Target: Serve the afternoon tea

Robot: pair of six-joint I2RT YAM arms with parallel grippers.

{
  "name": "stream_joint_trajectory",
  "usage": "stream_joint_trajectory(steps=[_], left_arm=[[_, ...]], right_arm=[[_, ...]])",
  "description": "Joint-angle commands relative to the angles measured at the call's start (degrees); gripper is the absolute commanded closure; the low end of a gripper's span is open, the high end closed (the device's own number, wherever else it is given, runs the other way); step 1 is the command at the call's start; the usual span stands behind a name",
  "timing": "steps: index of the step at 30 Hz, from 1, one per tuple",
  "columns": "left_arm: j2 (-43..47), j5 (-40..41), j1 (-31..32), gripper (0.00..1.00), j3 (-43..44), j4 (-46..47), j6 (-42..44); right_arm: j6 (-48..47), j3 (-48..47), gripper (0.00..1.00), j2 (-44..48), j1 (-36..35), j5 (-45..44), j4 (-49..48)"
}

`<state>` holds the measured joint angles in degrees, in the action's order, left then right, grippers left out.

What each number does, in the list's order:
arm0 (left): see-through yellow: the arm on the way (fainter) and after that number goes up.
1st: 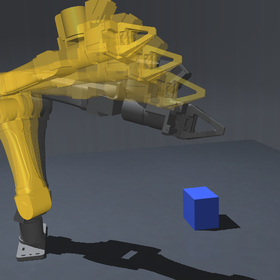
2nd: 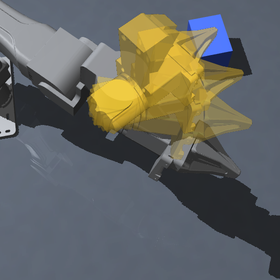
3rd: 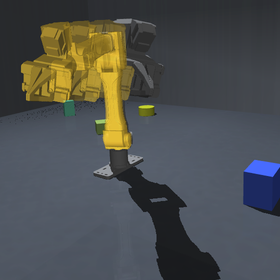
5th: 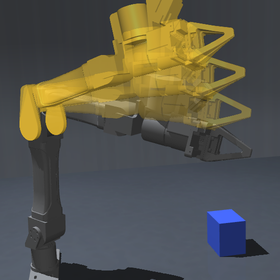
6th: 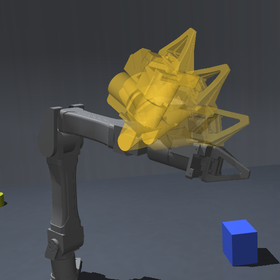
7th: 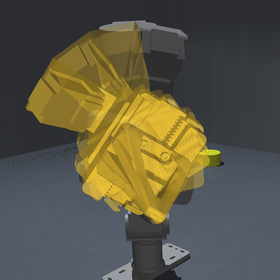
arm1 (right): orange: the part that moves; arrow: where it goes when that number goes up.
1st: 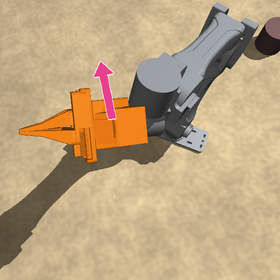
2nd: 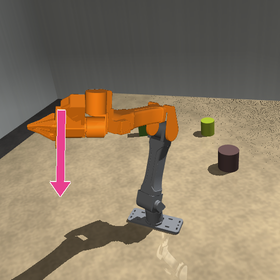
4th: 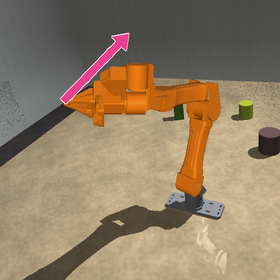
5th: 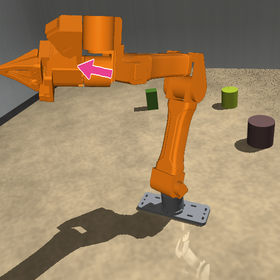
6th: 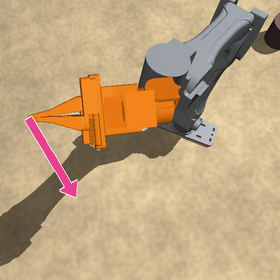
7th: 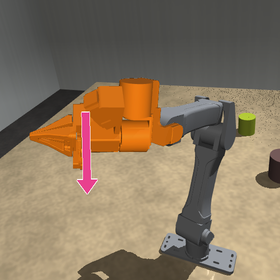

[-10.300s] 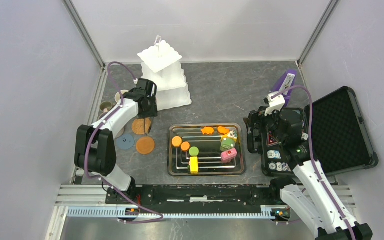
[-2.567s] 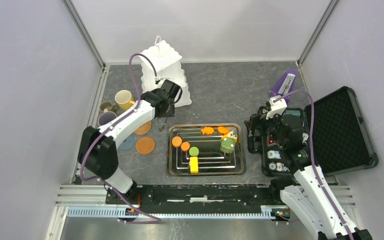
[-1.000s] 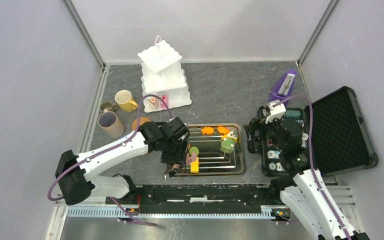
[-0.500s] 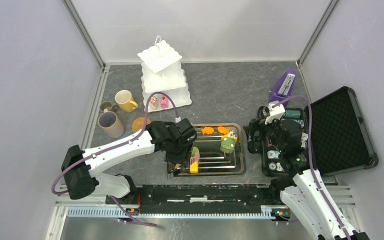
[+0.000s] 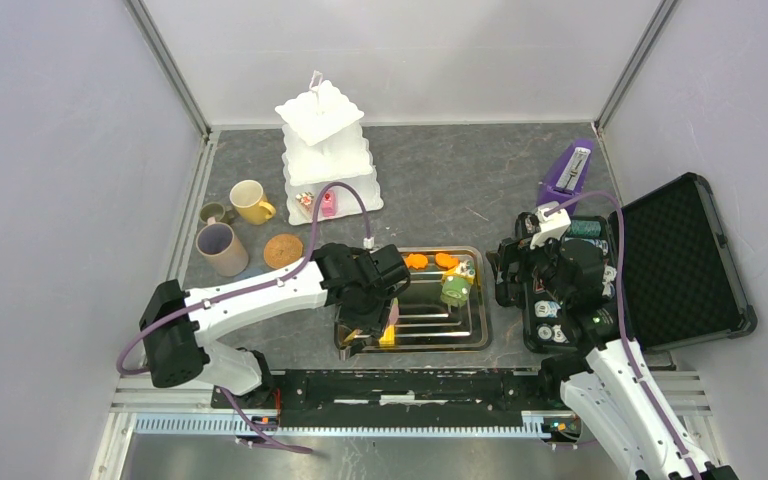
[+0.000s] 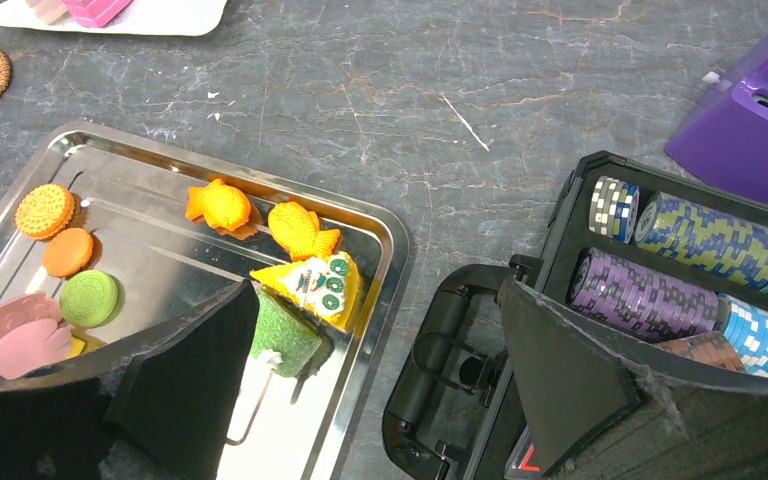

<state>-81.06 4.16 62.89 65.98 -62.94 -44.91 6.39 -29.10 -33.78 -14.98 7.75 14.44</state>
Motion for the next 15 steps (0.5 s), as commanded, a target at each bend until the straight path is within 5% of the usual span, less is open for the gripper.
stream_joint_trajectory(steps=[1, 15], left_arm=[[-0.3, 2.14, 0.83, 0.63, 2.73, -1.18, -1.72], [1.08, 2.66, 0.92, 0.93, 4.35, -2.33, -0.94]], right_arm=[[0.27, 0.18, 0.02, 0.54, 0.15, 0.63, -1.68], [0.63, 0.53, 0.02, 0.36, 0.13, 0.52, -1.68]])
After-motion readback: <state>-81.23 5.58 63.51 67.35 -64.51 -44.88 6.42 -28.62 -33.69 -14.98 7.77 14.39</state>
